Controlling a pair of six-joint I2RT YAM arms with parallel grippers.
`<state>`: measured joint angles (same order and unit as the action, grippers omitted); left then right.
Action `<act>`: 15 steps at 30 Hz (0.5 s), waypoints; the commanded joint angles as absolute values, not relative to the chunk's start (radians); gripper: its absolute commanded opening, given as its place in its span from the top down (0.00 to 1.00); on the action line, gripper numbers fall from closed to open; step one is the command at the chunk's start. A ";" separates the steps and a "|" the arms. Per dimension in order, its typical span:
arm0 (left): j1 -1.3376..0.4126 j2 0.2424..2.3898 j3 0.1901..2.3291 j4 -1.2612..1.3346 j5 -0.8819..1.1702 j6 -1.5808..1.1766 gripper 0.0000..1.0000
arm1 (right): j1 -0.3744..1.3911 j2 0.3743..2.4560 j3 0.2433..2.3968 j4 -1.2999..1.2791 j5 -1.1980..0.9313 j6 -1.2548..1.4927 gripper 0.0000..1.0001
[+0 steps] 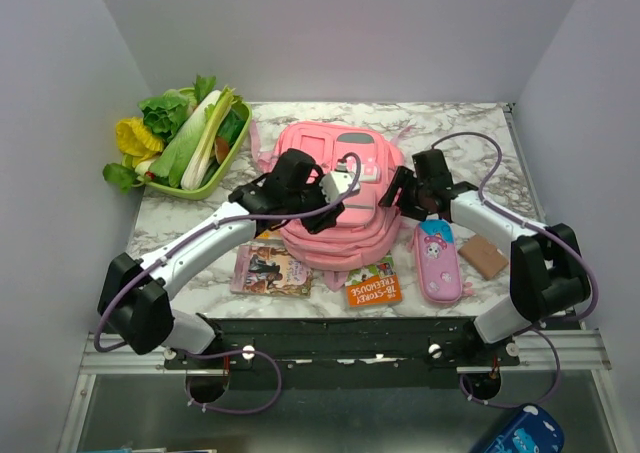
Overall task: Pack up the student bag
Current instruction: Unzip the student bag at the center of the board.
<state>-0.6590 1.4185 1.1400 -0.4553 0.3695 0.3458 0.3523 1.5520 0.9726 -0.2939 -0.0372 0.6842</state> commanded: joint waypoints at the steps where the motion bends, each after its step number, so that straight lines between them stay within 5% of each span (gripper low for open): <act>1: -0.768 1.420 1.135 -0.457 0.424 0.222 0.49 | 0.354 1.520 0.942 -0.238 -0.104 0.712 0.23; 15: -0.830 1.637 1.170 -0.282 0.250 0.100 0.62 | 0.354 1.480 0.943 -0.229 -0.141 0.712 0.25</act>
